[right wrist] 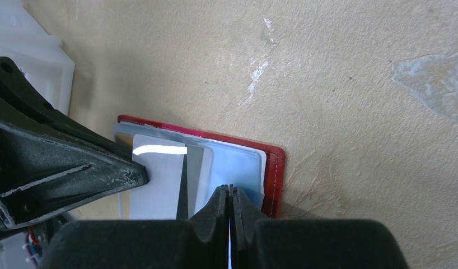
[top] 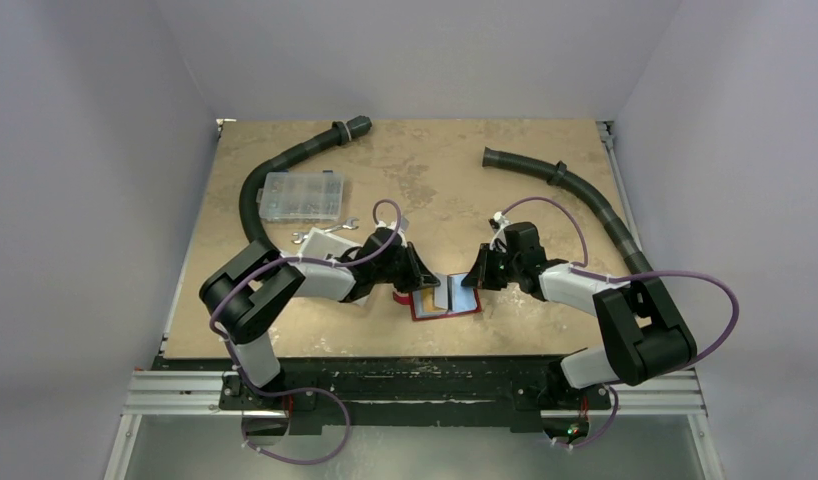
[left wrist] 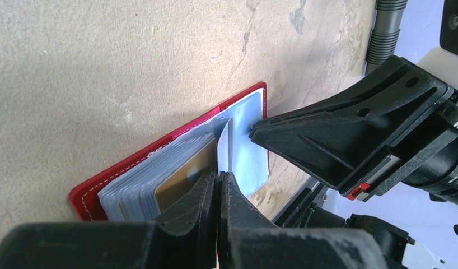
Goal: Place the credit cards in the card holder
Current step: Insert the credit card into the card holder.
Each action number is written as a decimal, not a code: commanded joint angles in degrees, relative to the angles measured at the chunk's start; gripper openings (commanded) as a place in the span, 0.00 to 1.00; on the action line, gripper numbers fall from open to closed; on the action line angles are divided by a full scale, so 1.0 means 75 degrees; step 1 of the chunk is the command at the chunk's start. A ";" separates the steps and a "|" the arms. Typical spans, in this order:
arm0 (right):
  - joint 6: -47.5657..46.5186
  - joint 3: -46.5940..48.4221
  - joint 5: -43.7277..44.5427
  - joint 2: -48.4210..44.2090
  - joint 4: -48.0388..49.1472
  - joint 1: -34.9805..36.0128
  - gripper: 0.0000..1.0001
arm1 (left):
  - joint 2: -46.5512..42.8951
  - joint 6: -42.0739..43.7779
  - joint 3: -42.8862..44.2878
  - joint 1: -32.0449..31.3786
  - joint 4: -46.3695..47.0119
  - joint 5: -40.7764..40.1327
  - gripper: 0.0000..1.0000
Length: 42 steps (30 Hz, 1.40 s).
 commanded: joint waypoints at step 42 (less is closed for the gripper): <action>0.1050 -0.0766 -0.0770 -0.0463 0.0129 -0.0075 0.16 | -0.0016 -0.0658 -0.0983 -0.0606 0.2034 -0.0918 0.00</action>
